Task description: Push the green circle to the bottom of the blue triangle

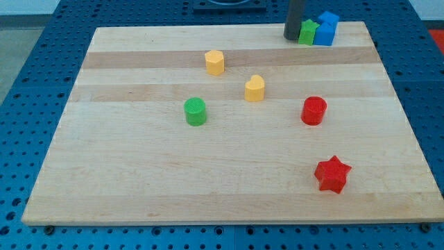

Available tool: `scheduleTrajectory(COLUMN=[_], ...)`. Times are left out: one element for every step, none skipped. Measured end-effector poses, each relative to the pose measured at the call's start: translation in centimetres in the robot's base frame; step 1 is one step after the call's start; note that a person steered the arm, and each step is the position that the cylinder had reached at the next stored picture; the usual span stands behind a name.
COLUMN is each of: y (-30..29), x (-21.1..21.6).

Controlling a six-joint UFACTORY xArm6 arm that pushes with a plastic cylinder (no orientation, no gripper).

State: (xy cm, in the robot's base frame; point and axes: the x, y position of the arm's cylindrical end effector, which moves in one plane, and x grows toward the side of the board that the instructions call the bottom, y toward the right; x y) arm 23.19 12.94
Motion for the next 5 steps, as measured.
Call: scheduleTrajectory(y=[-0.8, -2.4, -2.5, -4.1, -8.4], x=[1.4, 4.6, 8.0, 11.6, 12.2])
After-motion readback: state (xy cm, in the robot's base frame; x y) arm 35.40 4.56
